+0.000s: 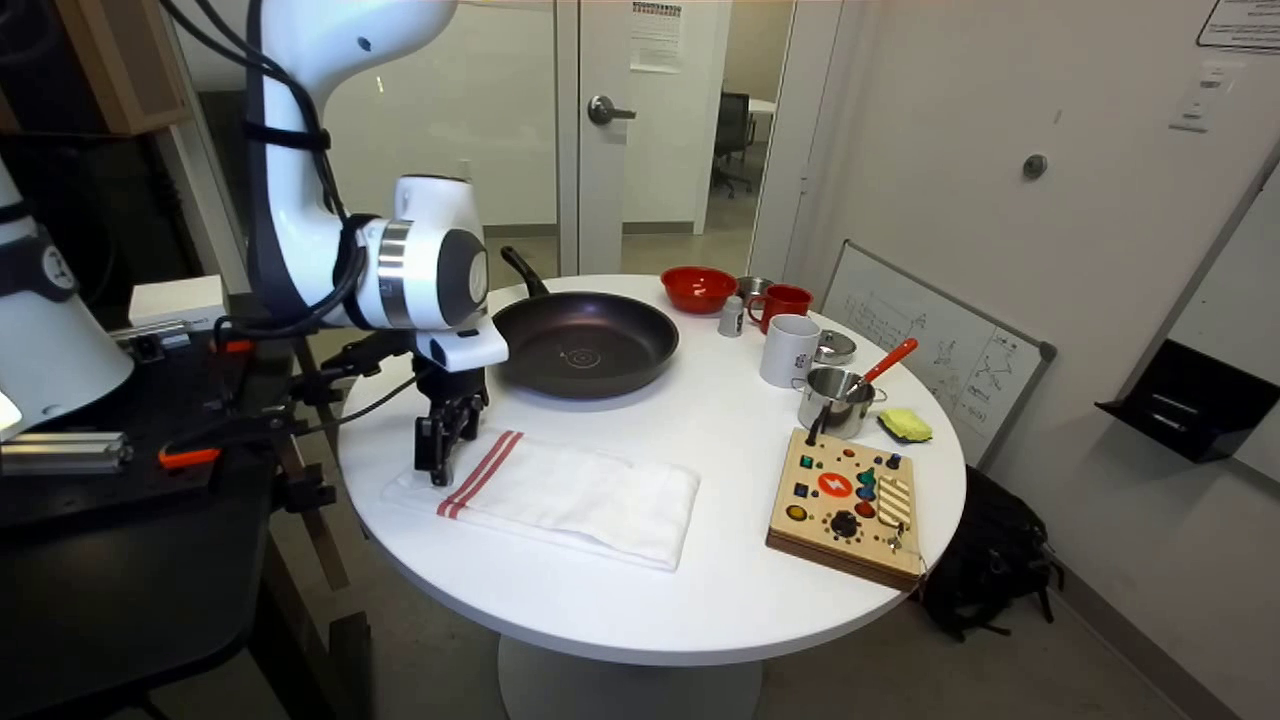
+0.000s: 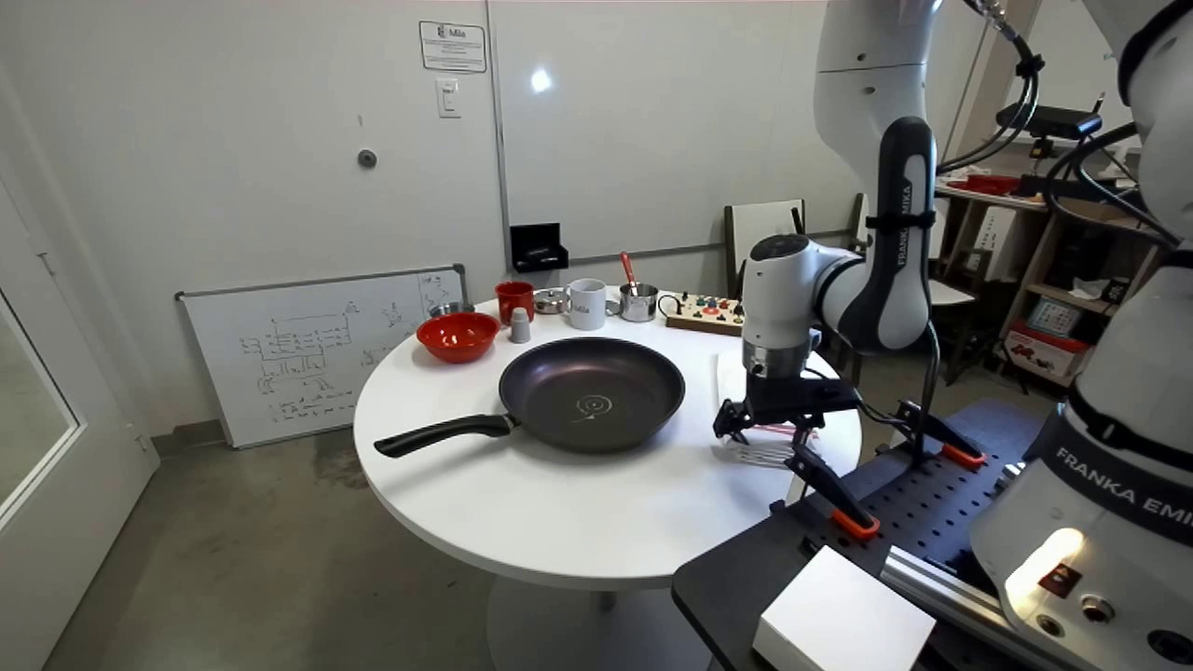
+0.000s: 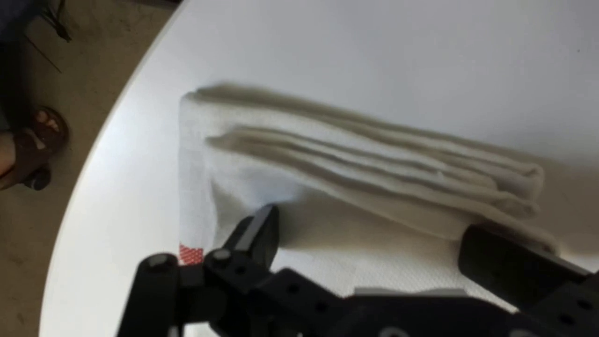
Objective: Pick up the kitchen towel and wipe the pan
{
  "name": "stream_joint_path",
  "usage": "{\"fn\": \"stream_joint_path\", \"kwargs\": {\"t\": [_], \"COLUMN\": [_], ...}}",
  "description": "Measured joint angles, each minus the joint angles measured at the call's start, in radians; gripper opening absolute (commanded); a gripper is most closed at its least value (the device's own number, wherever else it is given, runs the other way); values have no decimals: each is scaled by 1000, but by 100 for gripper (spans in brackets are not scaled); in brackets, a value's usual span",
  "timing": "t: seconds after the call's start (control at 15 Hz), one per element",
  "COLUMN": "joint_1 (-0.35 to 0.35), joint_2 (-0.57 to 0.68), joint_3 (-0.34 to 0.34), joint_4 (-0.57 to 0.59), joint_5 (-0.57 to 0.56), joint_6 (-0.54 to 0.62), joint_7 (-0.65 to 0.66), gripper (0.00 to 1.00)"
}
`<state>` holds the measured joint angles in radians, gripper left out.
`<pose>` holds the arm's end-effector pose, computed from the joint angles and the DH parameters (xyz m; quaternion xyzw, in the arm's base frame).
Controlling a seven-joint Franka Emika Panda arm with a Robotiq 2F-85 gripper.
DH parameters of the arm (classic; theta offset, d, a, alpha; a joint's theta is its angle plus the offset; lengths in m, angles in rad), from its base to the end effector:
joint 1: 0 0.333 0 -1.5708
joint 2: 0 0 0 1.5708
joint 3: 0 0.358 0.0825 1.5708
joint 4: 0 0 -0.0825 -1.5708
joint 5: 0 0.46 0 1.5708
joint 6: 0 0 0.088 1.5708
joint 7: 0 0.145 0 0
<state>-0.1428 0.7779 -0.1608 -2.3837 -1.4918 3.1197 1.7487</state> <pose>0.3865 -0.0626 -0.0828 0.9648 -0.2543 -0.0076 0.0672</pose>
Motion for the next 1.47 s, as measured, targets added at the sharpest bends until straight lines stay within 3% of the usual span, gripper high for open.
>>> {"fn": "stream_joint_path", "kwargs": {"t": [0.07, 0.13, 0.73, 0.93, 1.47], "joint_1": [-4, -9, -45, -55, -36], "joint_2": [5, 9, 23, 23, -32], "joint_3": [2, 4, 30, 33, 45], "joint_4": [3, 6, 17, 17, -8], "joint_5": [1, 2, 6, 6, -1], "joint_6": [1, 1, 20, 20, 19], "joint_7": [0, 0, -3, -3, -3], "gripper": [93, 74, 8, 0, 4]}}
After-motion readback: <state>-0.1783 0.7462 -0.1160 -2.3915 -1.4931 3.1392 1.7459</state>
